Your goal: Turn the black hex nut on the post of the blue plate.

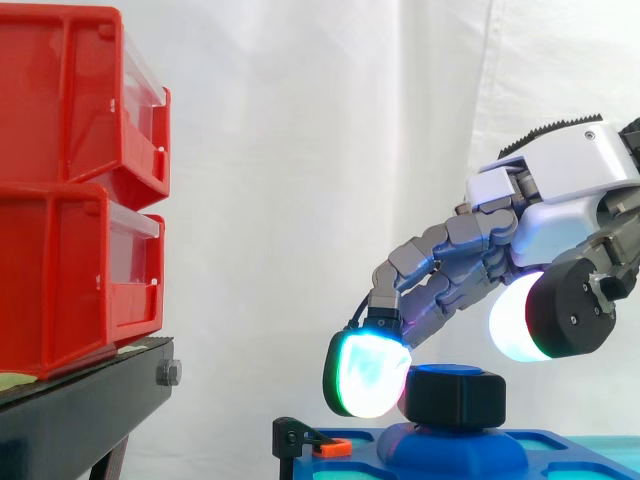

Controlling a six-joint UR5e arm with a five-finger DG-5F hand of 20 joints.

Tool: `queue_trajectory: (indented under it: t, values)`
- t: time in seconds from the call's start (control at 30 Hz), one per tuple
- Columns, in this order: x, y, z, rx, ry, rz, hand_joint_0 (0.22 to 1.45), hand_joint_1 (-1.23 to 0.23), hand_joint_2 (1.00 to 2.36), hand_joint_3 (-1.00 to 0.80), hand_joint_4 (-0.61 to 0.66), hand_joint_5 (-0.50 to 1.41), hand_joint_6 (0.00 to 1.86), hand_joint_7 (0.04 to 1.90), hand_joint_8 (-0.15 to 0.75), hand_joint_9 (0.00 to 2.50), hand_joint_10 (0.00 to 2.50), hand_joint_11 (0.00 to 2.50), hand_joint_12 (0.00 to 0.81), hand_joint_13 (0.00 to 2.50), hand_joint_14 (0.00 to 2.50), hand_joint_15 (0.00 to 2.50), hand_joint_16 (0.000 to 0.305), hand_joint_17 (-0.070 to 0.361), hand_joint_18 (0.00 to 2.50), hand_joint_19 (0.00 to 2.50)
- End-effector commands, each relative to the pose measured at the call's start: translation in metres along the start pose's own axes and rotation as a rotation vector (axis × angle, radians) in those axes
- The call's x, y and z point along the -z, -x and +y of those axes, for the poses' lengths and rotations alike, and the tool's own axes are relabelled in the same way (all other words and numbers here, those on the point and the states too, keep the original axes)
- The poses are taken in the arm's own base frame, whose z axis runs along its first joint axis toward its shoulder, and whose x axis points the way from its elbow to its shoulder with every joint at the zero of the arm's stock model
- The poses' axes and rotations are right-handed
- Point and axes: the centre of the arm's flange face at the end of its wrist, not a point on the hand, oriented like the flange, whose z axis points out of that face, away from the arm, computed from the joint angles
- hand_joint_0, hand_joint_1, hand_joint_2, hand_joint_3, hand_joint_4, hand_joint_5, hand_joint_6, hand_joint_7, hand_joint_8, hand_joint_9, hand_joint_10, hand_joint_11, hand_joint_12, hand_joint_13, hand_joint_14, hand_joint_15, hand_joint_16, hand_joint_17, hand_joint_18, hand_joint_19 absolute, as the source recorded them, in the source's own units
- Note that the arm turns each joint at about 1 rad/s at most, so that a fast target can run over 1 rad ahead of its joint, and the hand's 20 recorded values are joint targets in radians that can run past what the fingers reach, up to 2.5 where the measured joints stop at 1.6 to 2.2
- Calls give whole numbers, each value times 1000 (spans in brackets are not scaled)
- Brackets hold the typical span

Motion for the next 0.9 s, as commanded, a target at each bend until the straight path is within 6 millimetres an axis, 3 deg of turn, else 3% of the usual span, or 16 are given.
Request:
queue_trajectory:
  t: [0.0, 0.87]
  values:
    - [1, 1, -2, -1, 4, 1, 464, -491, 1000, -500, 239, -181, 502, 834, 286, 398, 1, 0, 393, 331, 0, 14, 51, 115, 196, 177]
    - [11, 11, -33, -6, 55, 9, 465, -492, 1000, -500, 237, -181, 502, 836, 283, 398, 0, 0, 392, 330, 0, 20, 51, 115, 193, 178]
